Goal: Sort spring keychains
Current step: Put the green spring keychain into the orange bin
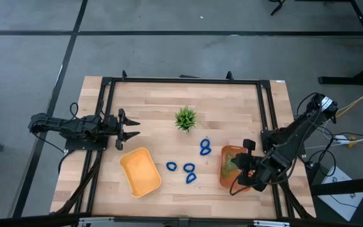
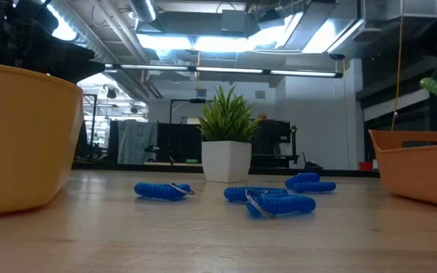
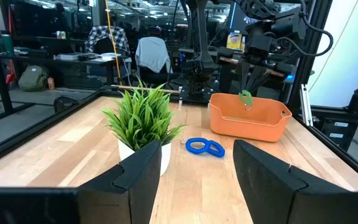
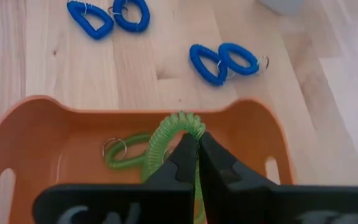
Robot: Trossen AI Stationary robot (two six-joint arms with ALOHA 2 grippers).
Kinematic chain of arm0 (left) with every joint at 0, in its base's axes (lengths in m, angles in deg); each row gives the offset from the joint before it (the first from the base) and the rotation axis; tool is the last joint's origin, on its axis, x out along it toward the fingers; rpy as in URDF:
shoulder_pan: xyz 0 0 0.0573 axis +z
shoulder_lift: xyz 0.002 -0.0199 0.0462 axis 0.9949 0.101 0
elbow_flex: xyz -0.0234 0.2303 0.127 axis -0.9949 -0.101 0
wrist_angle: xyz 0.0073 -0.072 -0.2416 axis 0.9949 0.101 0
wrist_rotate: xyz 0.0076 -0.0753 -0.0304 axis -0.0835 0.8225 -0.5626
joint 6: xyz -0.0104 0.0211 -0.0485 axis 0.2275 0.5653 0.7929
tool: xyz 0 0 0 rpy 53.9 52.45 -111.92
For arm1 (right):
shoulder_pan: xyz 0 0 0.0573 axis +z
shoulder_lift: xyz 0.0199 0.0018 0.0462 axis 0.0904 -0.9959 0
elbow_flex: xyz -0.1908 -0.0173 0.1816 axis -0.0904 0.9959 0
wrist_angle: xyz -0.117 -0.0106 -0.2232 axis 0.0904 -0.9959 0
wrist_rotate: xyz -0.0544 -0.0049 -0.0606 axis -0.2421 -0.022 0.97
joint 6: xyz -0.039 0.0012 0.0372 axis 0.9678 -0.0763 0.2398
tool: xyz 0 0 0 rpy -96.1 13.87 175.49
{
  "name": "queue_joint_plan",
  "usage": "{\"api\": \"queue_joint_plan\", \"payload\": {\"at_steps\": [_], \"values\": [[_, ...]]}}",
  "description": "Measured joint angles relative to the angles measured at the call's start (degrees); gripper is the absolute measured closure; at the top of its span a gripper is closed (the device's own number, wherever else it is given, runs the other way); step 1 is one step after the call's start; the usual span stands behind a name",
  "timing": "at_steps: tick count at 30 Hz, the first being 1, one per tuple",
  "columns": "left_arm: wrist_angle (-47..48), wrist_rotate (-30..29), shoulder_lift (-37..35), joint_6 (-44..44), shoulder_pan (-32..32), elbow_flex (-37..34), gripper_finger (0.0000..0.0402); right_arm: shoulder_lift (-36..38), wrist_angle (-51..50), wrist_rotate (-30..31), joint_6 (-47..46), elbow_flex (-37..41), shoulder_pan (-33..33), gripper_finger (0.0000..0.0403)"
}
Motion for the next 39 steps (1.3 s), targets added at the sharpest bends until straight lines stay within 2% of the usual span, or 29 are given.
{"api": "queue_joint_plan", "payload": {"at_steps": [20, 39], "values": [[0.0, 0.0, 0.0, 0.0, 0.0, 0.0, 0.0205, -2.0, -5.4, 0.0, -16.7, 0.0, 6.2, 0.0398], [0.0, 0.0, 0.0, 0.0, 0.0, 0.0, 0.0205, -2.1, -5.6, 0.0, -15.8, 0.0, 6.6, 0.0398]]}}
